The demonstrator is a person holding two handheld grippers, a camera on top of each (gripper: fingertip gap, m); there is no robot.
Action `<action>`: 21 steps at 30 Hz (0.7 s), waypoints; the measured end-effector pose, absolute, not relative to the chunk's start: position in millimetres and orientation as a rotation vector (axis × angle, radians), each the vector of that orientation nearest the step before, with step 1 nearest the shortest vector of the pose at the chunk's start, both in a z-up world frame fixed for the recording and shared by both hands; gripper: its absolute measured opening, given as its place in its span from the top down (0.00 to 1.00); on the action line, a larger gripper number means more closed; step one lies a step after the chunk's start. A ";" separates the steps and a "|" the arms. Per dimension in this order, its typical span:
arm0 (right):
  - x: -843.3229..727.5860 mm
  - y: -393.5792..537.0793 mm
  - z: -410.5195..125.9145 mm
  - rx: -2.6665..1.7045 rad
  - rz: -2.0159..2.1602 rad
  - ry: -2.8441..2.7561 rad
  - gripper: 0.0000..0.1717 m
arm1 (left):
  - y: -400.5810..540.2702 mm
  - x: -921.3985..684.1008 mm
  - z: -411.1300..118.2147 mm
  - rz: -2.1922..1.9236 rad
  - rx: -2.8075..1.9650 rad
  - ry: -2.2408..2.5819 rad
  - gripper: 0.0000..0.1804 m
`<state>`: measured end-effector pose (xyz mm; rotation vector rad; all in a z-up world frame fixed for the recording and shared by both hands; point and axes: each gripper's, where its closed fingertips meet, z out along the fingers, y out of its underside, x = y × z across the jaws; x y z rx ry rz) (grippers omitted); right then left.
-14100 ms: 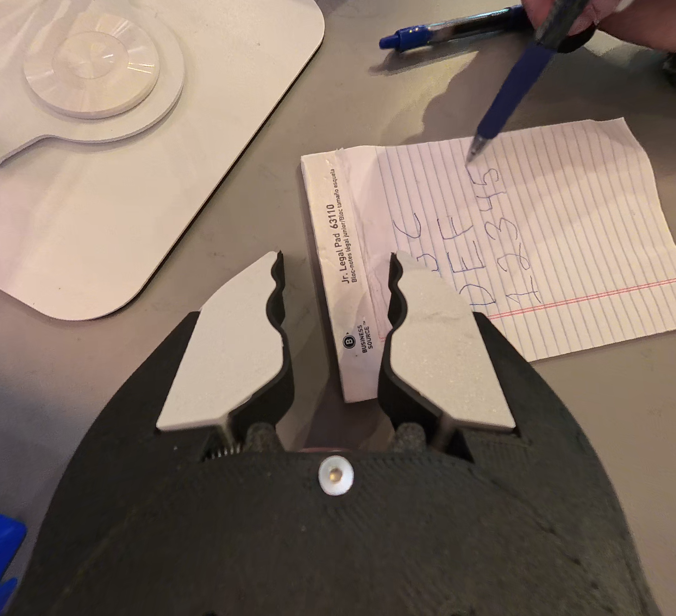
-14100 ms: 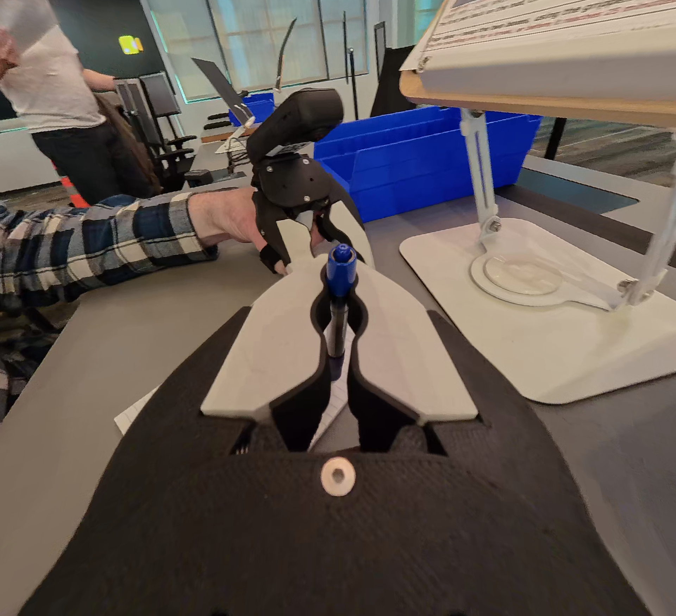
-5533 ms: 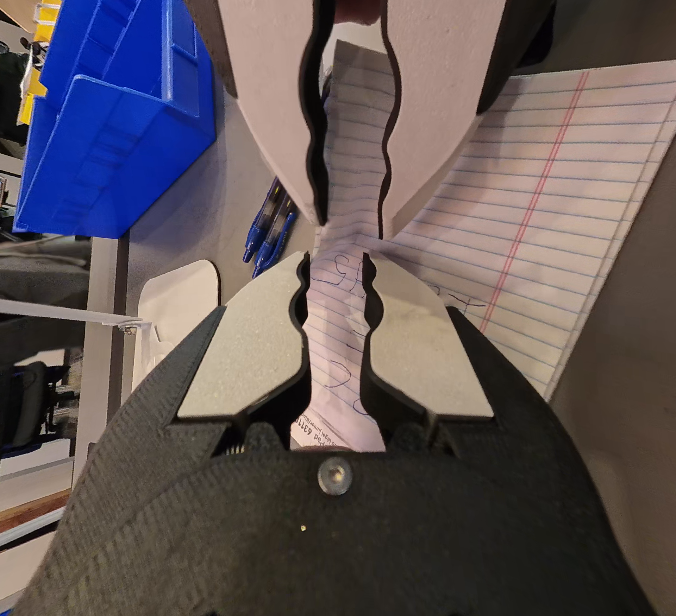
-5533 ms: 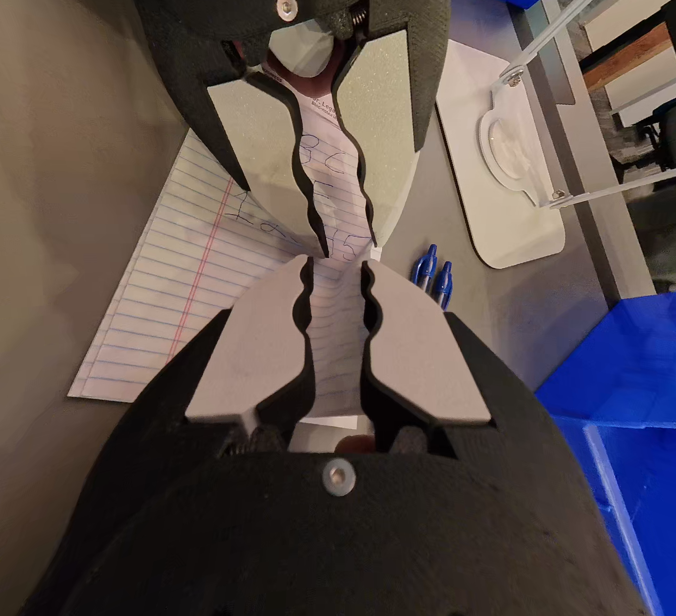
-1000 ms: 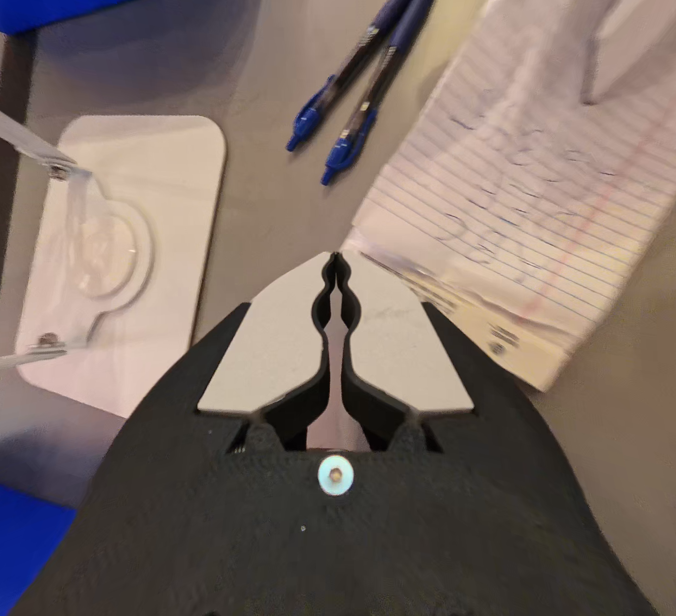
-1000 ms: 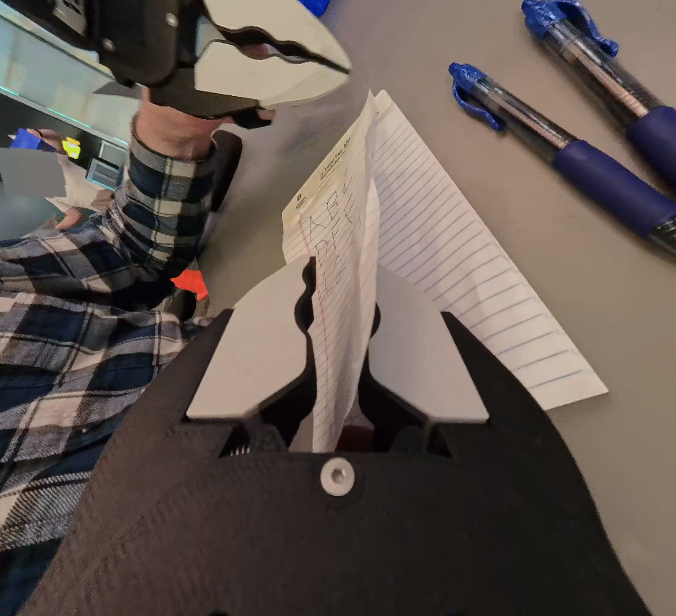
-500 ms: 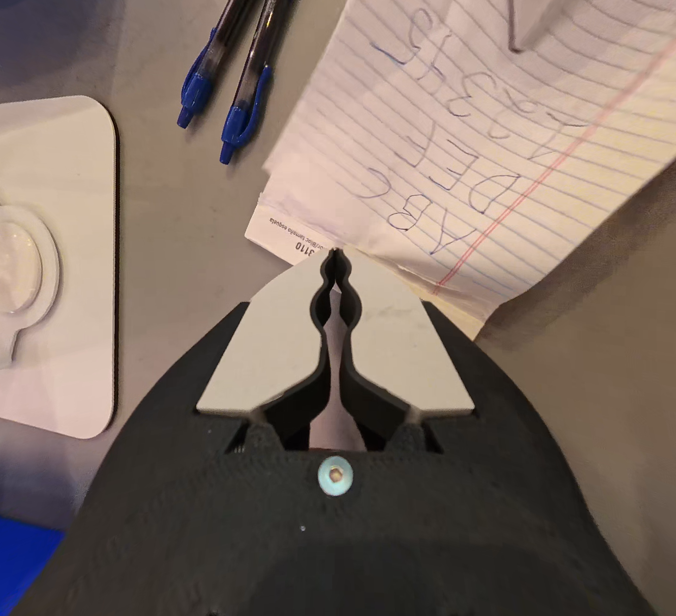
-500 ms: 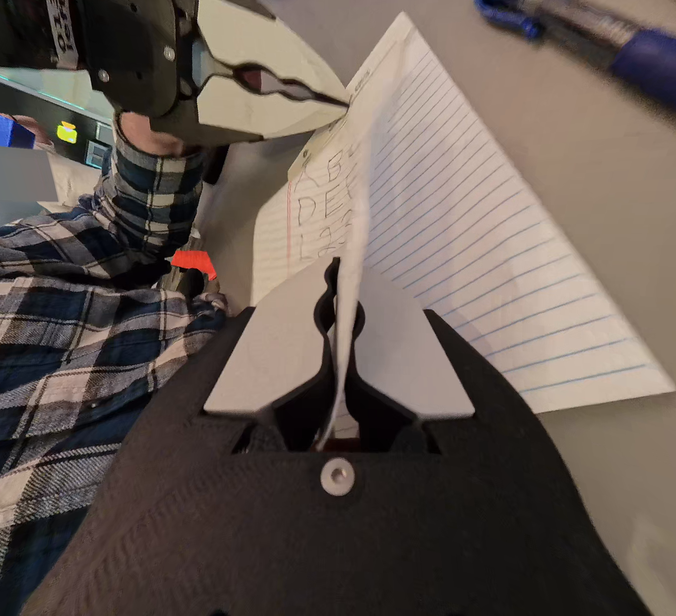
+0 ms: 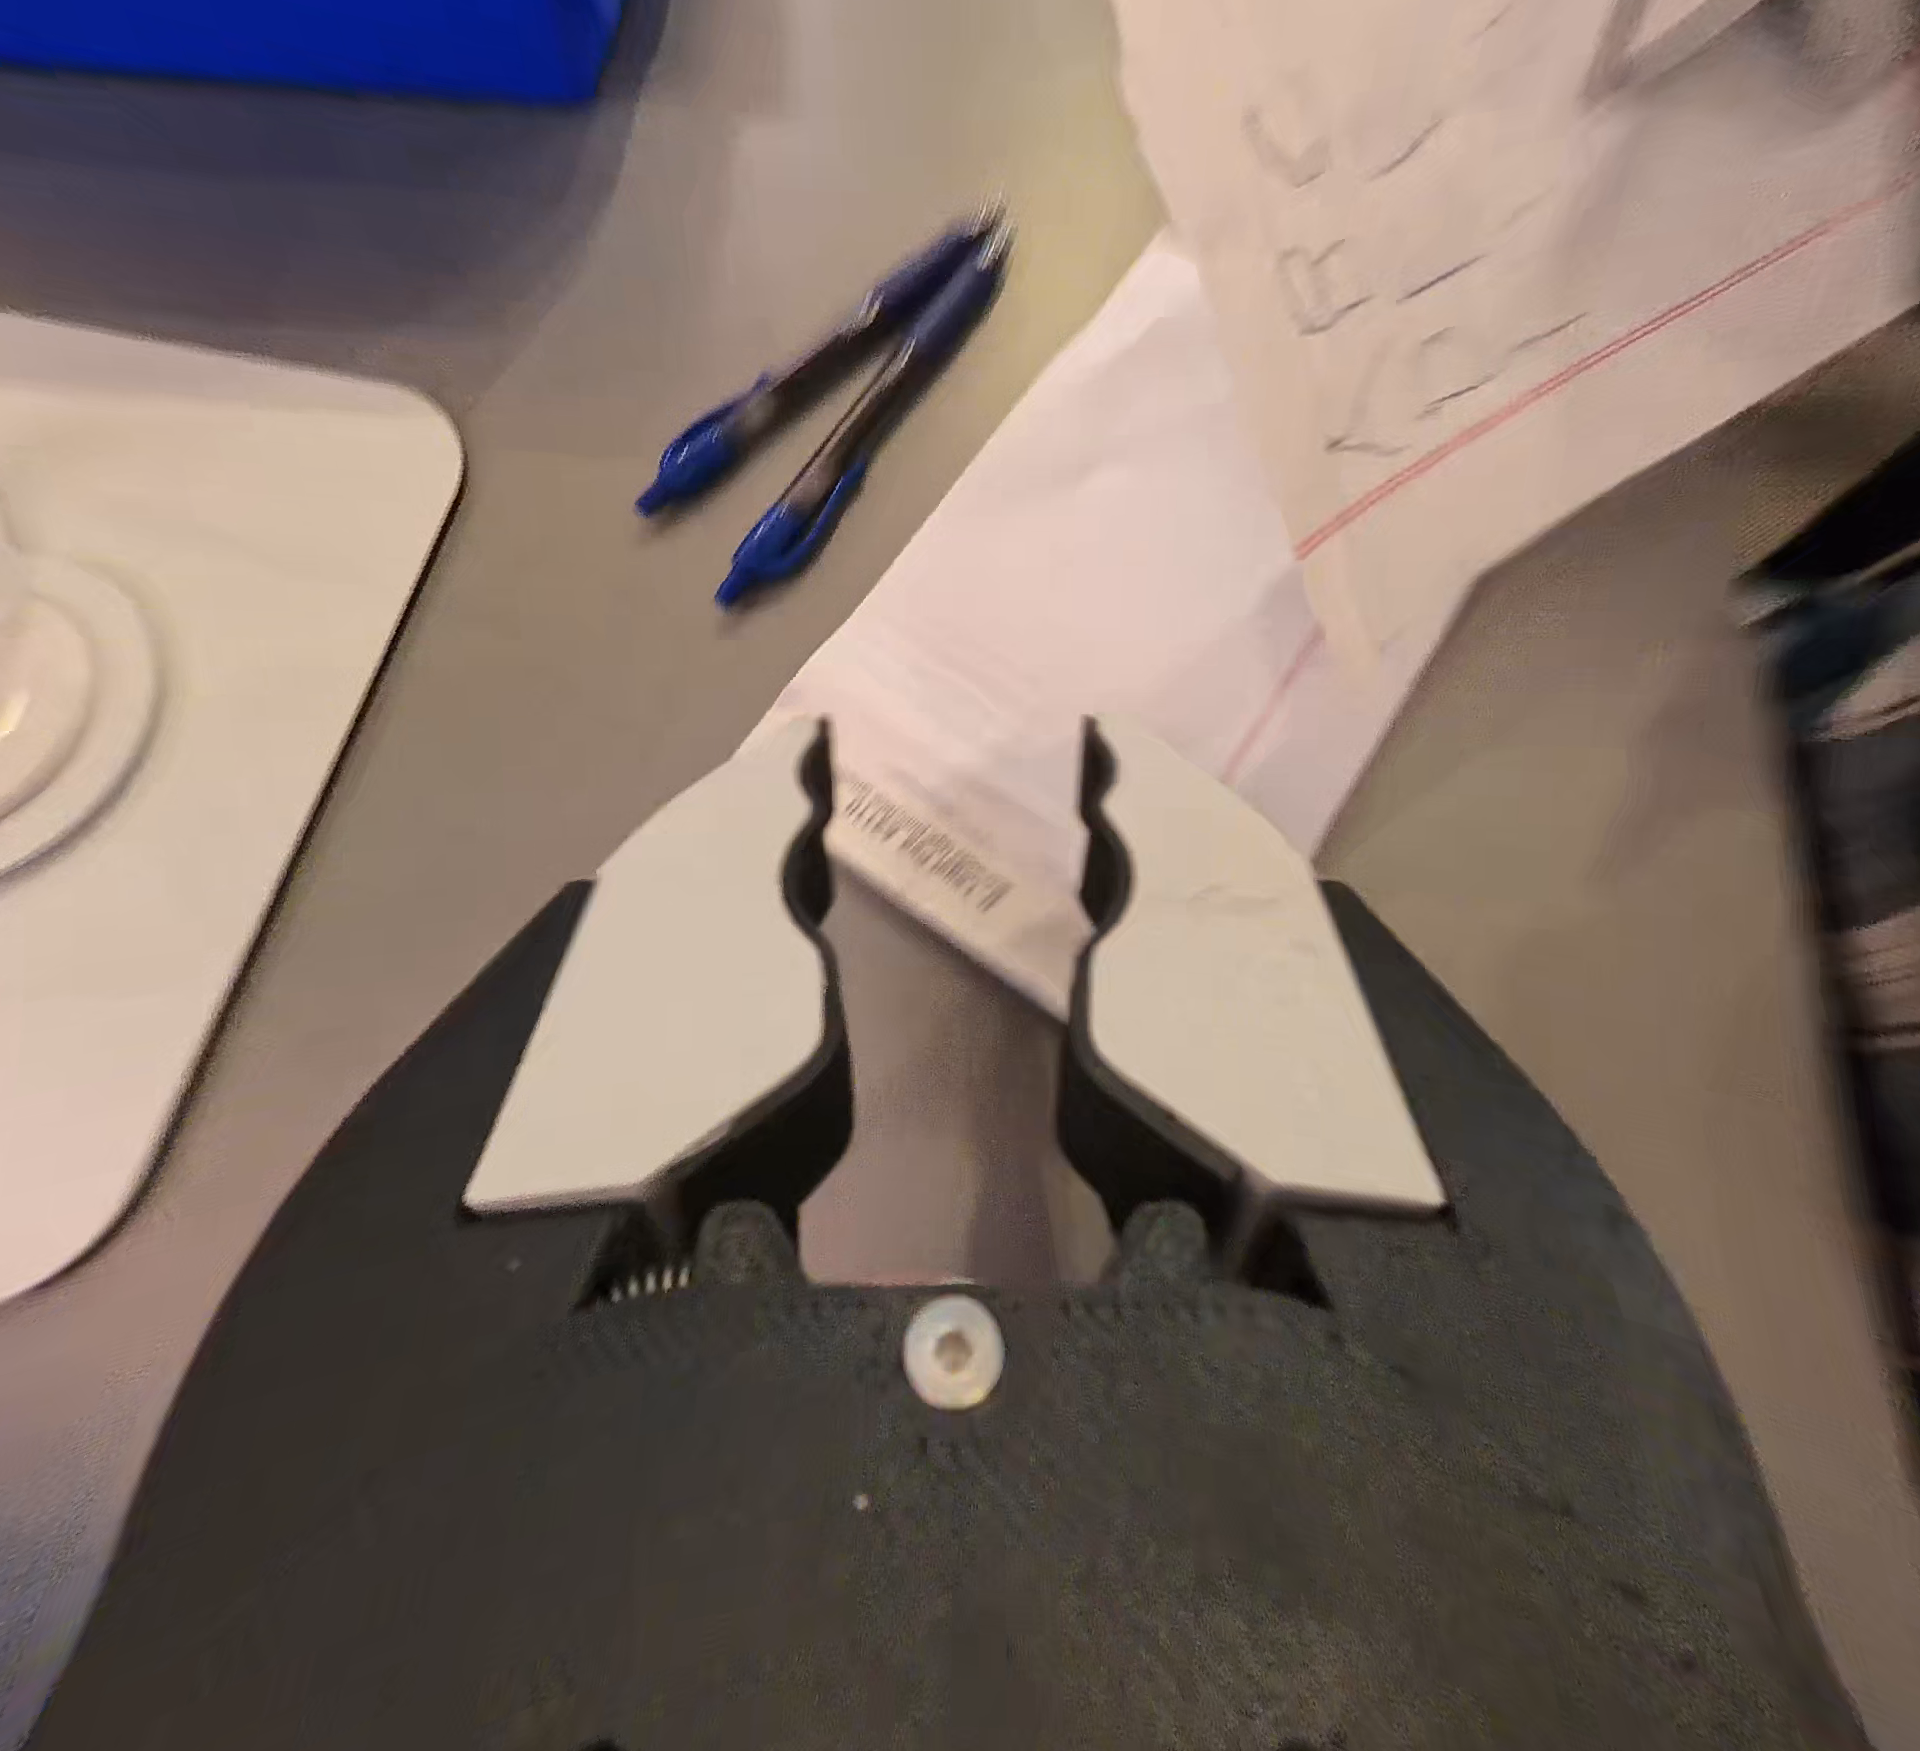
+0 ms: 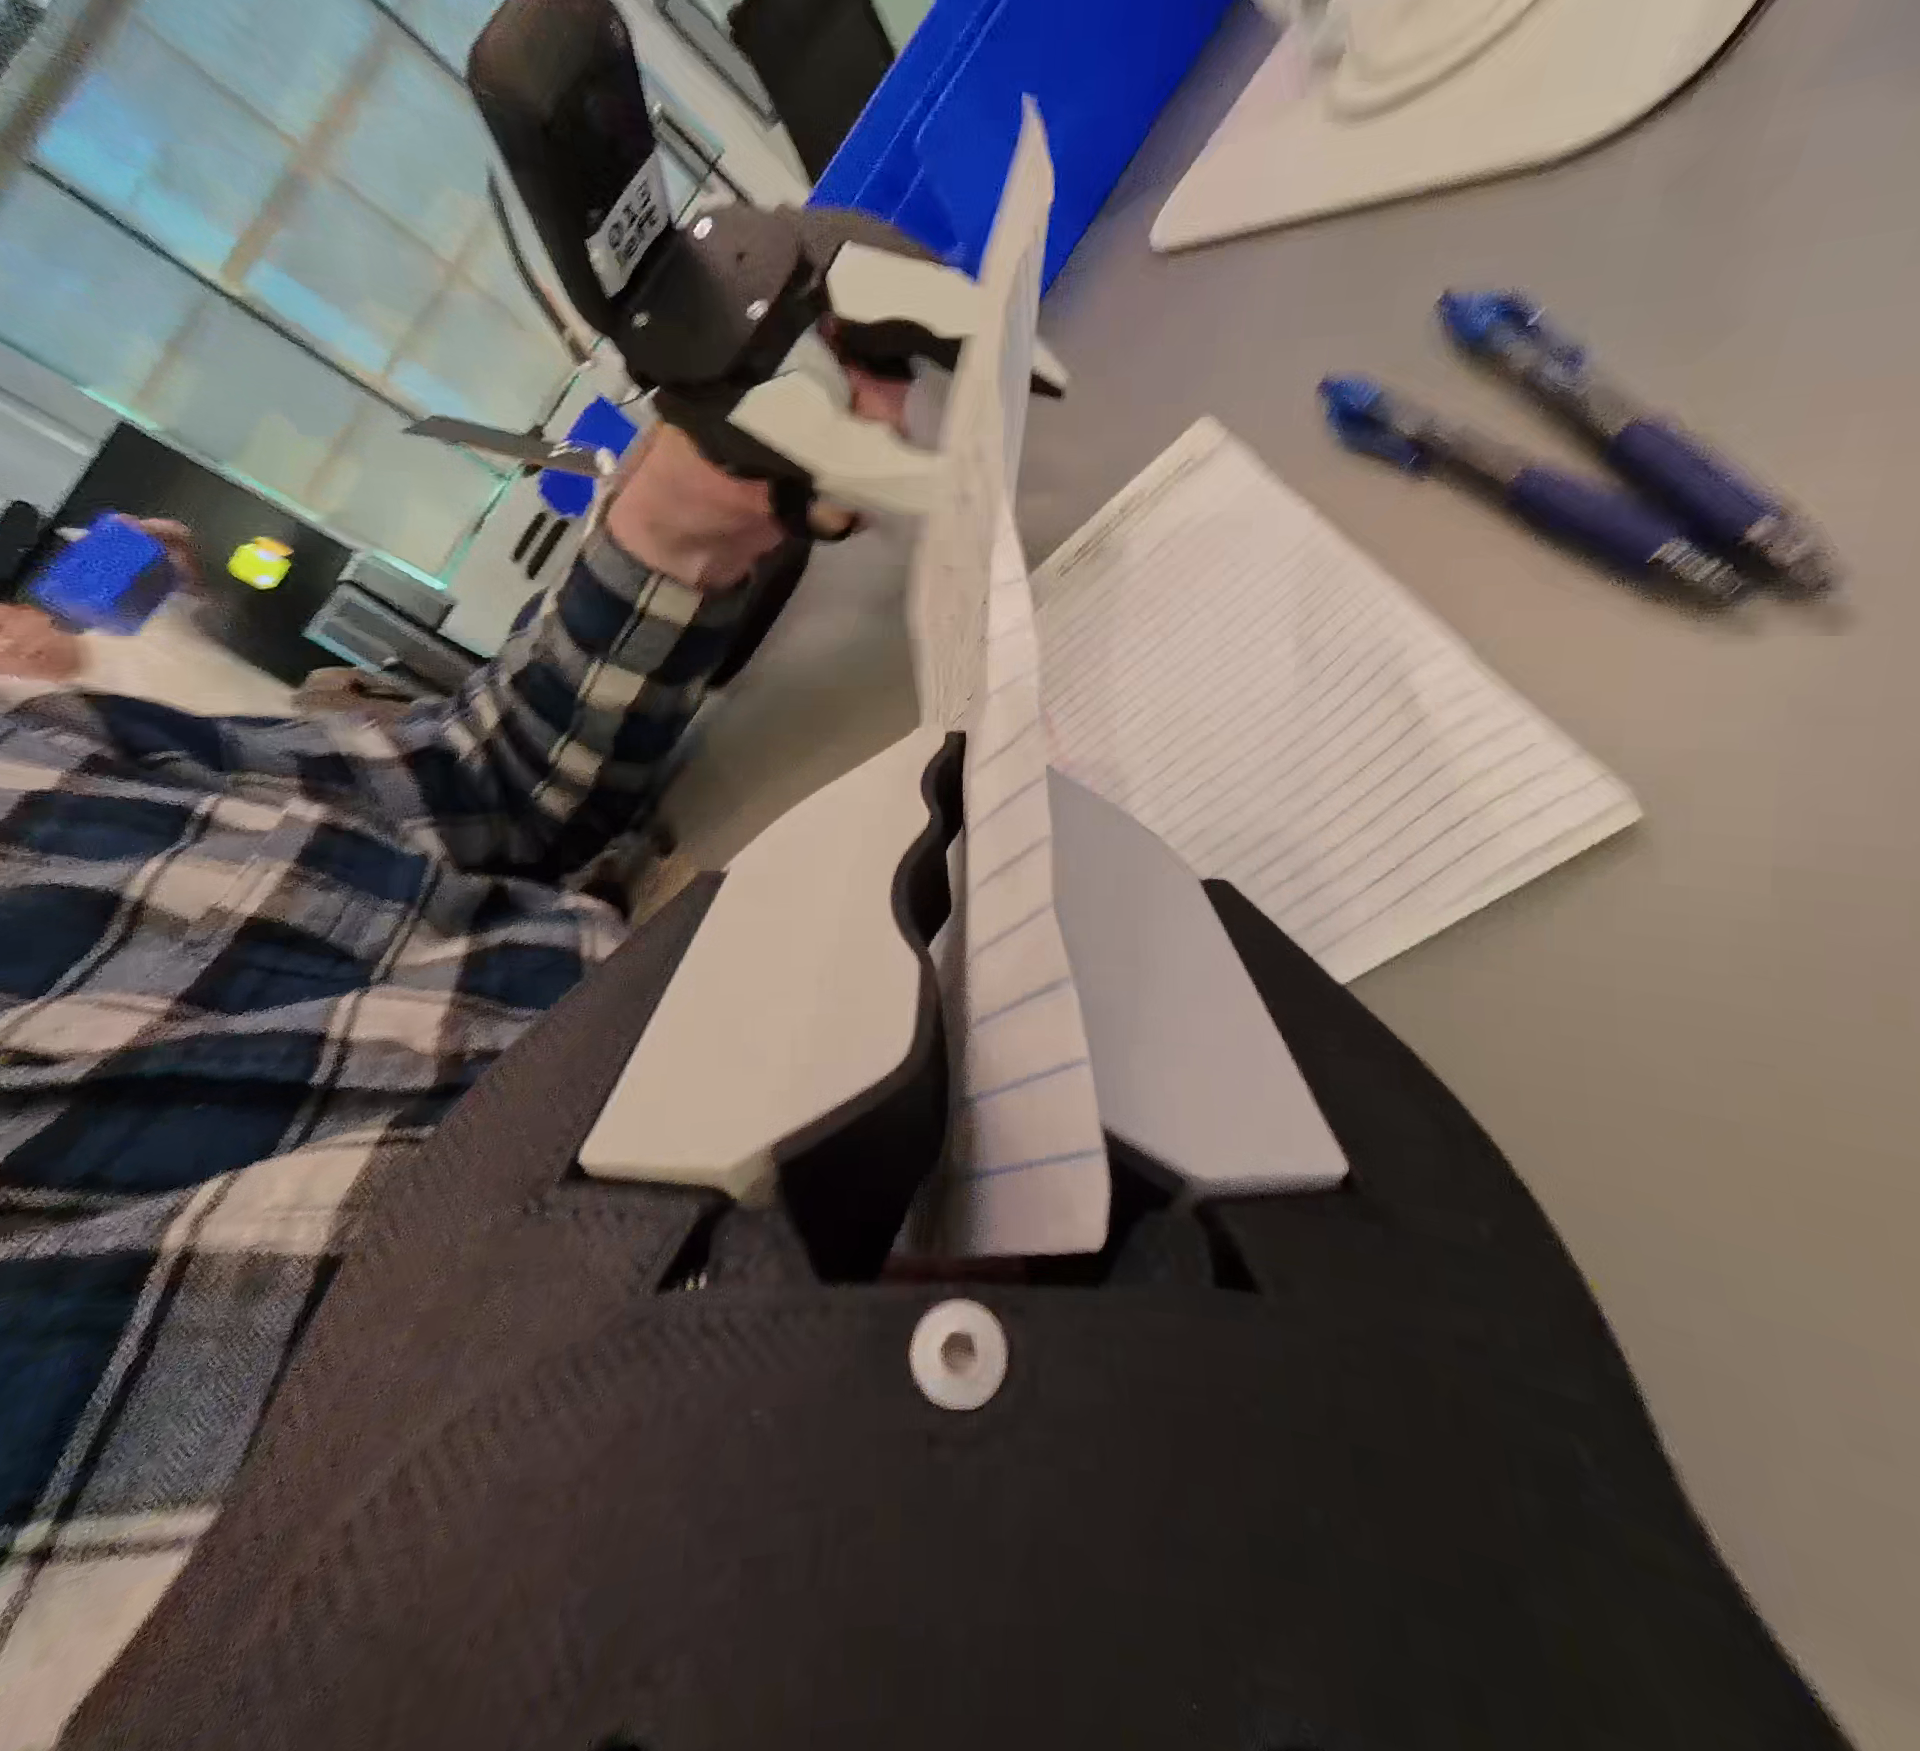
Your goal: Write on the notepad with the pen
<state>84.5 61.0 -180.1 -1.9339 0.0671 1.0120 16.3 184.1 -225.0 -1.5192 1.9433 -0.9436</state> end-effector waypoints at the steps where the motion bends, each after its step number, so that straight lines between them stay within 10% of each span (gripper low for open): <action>1: 89.5 66.7 -171.4 -1.885 0.986 0.059 1.00 | 174.4 19.0 -213.4 -1.084 -1.520 1.902 0.71; 4: 96.2 84.1 -145.7 -1.723 0.967 0.035 1.00 | 142.4 32.9 -193.0 -1.465 -1.530 1.797 0.60; 7: 94.1 97.1 -135.1 -1.636 0.930 -0.015 1.00 | 120.9 51.3 -179.8 -1.719 -1.501 1.706 0.66; 10: 87.8 105.3 -136.4 -1.613 0.938 -0.046 1.00 | 115.2 60.9 -153.9 -1.970 -1.403 1.560 0.98; 21: 111.7 113.8 -123.5 -1.765 0.788 -0.413 0.75 | 120.1 56.8 -161.2 -1.872 -1.370 1.831 1.00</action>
